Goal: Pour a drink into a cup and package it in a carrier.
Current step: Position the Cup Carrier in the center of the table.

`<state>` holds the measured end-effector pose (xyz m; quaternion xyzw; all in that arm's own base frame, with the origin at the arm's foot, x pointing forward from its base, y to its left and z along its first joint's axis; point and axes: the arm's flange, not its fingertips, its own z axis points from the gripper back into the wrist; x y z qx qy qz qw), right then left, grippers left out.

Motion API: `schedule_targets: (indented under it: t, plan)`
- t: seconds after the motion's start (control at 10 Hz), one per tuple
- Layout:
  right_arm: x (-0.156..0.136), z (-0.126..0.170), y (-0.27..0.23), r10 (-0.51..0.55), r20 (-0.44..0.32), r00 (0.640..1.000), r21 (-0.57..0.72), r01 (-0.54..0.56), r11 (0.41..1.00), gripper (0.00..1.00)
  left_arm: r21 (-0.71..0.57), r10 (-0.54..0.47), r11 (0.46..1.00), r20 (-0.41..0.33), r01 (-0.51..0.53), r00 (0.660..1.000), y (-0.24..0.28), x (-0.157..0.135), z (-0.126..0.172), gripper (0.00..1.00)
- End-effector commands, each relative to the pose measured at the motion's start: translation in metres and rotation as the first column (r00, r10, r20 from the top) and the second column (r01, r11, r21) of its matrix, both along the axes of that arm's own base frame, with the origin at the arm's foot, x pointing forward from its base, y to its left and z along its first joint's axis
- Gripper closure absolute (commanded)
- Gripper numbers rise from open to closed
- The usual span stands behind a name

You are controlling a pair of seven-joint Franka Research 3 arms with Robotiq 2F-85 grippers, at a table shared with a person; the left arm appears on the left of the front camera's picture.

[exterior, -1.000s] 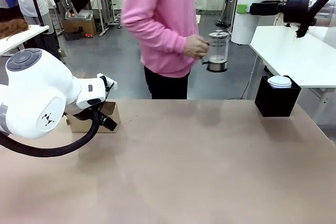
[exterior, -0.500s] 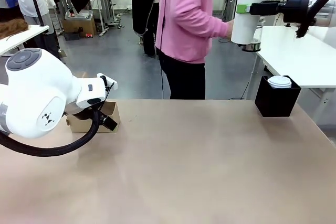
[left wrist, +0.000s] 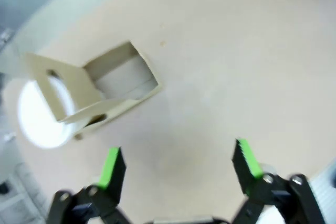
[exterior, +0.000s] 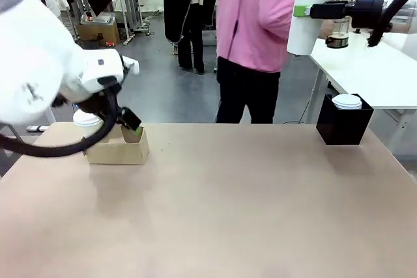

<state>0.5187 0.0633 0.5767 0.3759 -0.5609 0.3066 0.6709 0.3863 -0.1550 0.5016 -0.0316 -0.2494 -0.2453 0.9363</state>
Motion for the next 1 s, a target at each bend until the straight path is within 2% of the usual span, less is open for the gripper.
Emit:
schedule_targets:
  t: [0.0, 0.1, 0.3, 0.5, 0.6, 0.9]
  plan:
    - [-0.001, 0.003, -0.001, 0.014, 0.011, 1.0, 0.006, -0.014, 1.0, 0.19, -0.001, 0.111, 0.994, -0.034, -0.111, 0.993, -0.001, 0.011, 0.04, 0.0]
    - [-0.001, 0.003, -0.001, 0.014, 0.011, 1.0, 0.006, -0.014, 1.0, 0.19, -0.008, 0.174, 0.985, -0.045, -0.174, 0.984, 0.002, 0.025, 0.059, 0.0]
    - [-0.001, 0.003, -0.001, 0.014, 0.011, 1.0, 0.006, -0.014, 1.0, 0.19, -0.011, 0.278, 0.96, -0.057, -0.279, 0.959, 0.009, 0.057, 0.073, 0.0]
    - [-0.001, 0.003, -0.001, 0.014, 0.011, 1.0, 0.006, -0.014, 1.0, 0.19, -0.001, 0.38, 0.924, -0.096, -0.381, 0.92, 0.028, 0.104, 0.067, 0.0]
    - [-0.001, 0.003, -0.001, 0.014, 0.011, 1.0, 0.006, -0.014, 1.0, 0.19, 0.023, 0.419, 0.908, -0.083, -0.419, 0.904, 0.036, 0.12, 0.061, 0.0]
    - [-0.001, 0.003, -0.001, 0.014, 0.011, 1.0, 0.006, -0.014, 1.0, 0.19, -0.006, 0.424, 0.903, -0.156, -0.431, 0.892, 0.053, 0.144, 0.035, 0.0]
